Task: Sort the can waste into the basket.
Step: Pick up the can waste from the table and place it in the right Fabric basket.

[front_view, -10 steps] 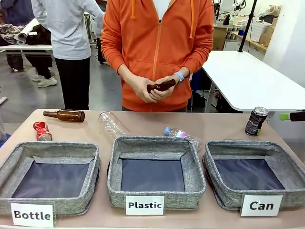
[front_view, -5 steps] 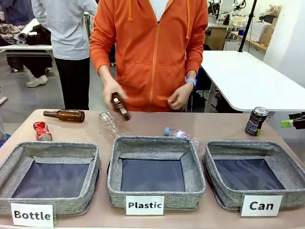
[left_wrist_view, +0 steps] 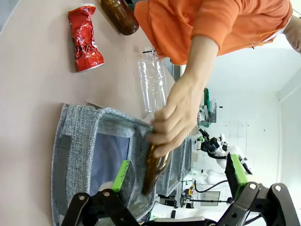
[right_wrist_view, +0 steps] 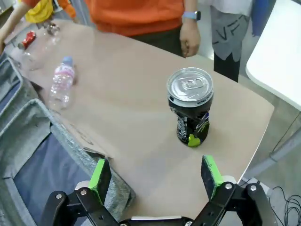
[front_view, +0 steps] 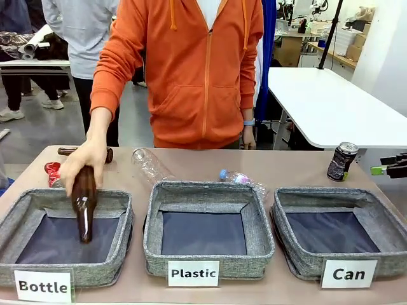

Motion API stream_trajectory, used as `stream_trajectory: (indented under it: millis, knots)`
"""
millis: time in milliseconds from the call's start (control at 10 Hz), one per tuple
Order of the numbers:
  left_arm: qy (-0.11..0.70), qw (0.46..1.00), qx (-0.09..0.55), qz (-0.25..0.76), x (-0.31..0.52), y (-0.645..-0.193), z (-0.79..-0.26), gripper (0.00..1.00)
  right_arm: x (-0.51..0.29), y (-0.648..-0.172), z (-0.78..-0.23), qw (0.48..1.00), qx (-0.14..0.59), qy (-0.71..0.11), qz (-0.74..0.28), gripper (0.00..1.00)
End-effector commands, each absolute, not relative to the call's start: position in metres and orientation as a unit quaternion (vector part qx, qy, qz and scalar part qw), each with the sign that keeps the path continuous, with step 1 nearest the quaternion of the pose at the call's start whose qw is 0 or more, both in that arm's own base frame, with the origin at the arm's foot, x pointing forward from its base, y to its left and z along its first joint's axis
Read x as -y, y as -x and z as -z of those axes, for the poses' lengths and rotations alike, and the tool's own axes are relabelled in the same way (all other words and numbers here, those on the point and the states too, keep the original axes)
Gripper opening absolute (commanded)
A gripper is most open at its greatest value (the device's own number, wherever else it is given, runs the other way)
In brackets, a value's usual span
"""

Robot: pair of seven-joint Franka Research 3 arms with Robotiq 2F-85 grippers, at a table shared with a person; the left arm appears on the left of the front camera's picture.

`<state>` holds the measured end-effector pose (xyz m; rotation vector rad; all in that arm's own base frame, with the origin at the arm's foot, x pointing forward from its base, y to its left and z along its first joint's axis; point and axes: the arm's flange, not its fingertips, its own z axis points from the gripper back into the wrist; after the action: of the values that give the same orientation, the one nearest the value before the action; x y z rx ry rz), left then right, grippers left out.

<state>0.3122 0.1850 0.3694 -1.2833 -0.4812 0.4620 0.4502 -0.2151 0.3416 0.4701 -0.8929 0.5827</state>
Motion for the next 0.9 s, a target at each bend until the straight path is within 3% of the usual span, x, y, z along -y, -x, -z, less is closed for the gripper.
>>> stream_trajectory:
  millis: [0, 200, 300, 500, 800]
  knots:
    - [0.632, 0.712, 0.219, -0.215, -0.209, -0.288, -0.402, 1.00, 0.222, -0.461, -0.330, 0.817, 0.448, -0.226, -0.285, 1.00]
    - [0.640, 0.676, 0.297, -0.213, -0.253, -0.255, -0.445, 1.00, 0.222, -0.473, -0.317, 0.817, 0.447, -0.229, -0.282, 1.00]
    - [0.644, 0.668, 0.306, -0.214, -0.258, -0.248, -0.449, 1.00, 0.221, -0.476, -0.313, 0.813, 0.452, -0.228, -0.286, 1.00]
    - [0.650, 0.674, 0.271, -0.224, -0.245, -0.242, -0.445, 1.00, 0.217, -0.483, -0.308, 0.802, 0.464, -0.230, -0.298, 1.00]
    - [0.630, 0.691, 0.276, -0.222, -0.238, -0.243, -0.448, 1.00, 0.204, -0.505, -0.299, 0.806, 0.457, -0.226, -0.300, 1.00]
